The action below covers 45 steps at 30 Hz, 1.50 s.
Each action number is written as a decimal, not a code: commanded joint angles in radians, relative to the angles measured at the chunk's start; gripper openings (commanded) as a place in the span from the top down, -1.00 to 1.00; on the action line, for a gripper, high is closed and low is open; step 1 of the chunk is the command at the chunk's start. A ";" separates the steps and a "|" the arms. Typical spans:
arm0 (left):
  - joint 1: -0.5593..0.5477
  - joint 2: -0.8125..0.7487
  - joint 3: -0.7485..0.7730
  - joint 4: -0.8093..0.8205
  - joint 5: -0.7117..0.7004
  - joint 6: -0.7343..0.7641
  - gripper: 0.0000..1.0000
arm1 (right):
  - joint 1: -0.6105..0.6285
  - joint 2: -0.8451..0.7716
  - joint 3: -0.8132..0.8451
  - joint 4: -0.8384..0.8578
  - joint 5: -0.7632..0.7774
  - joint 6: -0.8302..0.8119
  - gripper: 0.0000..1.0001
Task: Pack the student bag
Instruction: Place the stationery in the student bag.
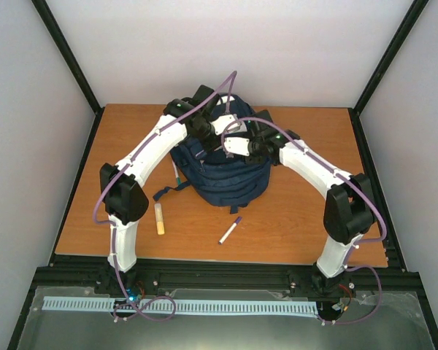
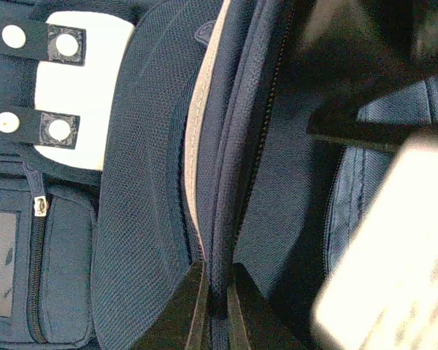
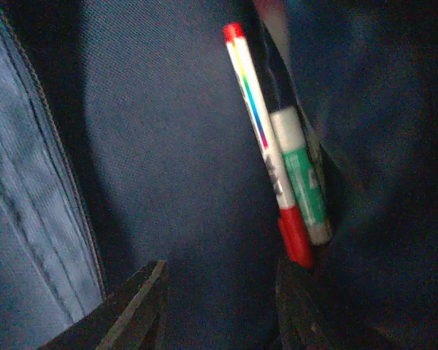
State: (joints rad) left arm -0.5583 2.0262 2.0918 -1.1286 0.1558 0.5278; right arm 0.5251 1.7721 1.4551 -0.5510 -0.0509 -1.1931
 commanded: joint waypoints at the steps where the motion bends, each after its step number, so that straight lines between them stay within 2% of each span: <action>1: 0.003 -0.048 0.044 -0.005 -0.009 0.012 0.98 | -0.099 -0.060 0.069 -0.024 -0.122 0.168 0.20; 6: 0.003 -0.052 0.033 -0.016 0.028 0.006 0.98 | -0.151 -0.083 0.076 -0.034 -0.244 0.241 0.14; 12: 0.003 -0.055 0.029 -0.030 0.065 0.005 0.99 | -0.154 -0.072 0.061 0.032 -0.290 0.240 0.00; 17: 0.003 -0.055 0.029 -0.033 0.065 0.002 0.99 | -0.154 -0.064 0.092 0.054 -0.312 0.247 0.04; 23: 0.002 -0.037 0.046 -0.036 0.077 -0.010 0.98 | -0.157 -0.144 0.087 -0.092 -0.402 0.168 0.15; 27: 0.003 -0.028 0.056 -0.035 0.074 -0.010 0.98 | -0.174 -0.203 0.052 -0.072 -0.407 0.195 0.18; 30: 0.003 -0.025 0.054 -0.036 0.076 -0.011 0.98 | -0.183 -0.190 0.060 -0.053 -0.400 0.223 0.17; 35: 0.003 -0.031 0.051 -0.043 0.095 -0.012 0.99 | -0.189 -0.148 0.066 -0.029 -0.425 0.239 -0.01; 42: 0.023 -0.045 0.043 -0.053 0.142 -0.029 0.98 | -0.189 -0.105 0.060 -0.067 -0.502 0.210 -0.07; 45: 0.032 -0.050 0.036 -0.056 0.155 -0.028 0.98 | -0.189 -0.087 0.027 -0.044 -0.483 0.199 -0.08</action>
State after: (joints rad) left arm -0.5449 2.0159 2.0968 -1.1717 0.2558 0.5179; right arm 0.3420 1.6714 1.5074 -0.6094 -0.4995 -0.9760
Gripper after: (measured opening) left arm 0.028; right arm 0.538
